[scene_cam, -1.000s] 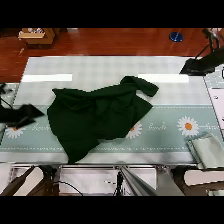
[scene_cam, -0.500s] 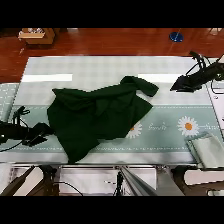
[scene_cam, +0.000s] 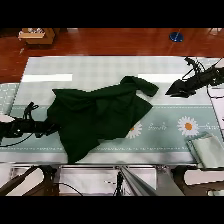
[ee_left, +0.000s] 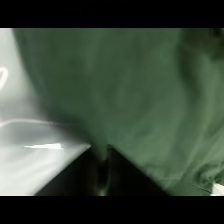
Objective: Fold the shirts.
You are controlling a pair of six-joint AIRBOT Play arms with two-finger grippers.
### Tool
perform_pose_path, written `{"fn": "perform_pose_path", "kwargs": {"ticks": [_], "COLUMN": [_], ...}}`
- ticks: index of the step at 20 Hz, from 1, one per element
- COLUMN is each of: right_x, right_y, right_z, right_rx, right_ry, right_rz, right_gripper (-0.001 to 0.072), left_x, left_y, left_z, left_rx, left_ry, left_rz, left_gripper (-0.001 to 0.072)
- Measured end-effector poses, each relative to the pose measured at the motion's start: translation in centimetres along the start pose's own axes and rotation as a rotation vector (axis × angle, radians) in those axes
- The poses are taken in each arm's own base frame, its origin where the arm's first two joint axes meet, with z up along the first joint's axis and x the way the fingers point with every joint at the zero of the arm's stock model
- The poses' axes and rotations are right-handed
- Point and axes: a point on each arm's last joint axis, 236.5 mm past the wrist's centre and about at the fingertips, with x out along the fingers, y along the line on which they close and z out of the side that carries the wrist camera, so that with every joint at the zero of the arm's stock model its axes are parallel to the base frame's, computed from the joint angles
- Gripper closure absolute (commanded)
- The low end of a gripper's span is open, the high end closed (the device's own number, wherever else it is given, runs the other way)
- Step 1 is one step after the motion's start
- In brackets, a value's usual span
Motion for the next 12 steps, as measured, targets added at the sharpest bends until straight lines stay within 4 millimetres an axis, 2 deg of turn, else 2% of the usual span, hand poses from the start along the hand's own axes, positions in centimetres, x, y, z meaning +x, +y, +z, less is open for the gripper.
{"fn": "perform_pose_path", "kwargs": {"ticks": [4, 7, 12], "right_x": [0.6, 2.2, 5.8], "right_y": [-0.9, -1.4, 0.6], "right_z": [-1.4, -2.5, -3.1], "right_rx": [0.041, 0.079, 0.089], "right_ry": [0.032, 0.046, 0.034], "right_rz": [0.015, 0.039, 0.108], "right_gripper": [0.0214, 0.0214, 0.0214], "left_x": [0.5, 0.6, 0.6], "left_y": [-0.3, -0.4, -0.4], "left_z": [-0.5, -1.0, -1.6], "left_rx": [0.001, 0.014, 0.028], "left_ry": [0.029, 0.054, 0.081], "left_rz": [-0.011, -0.015, -0.015], "left_gripper": [0.0677, 0.0677, 0.0678]}}
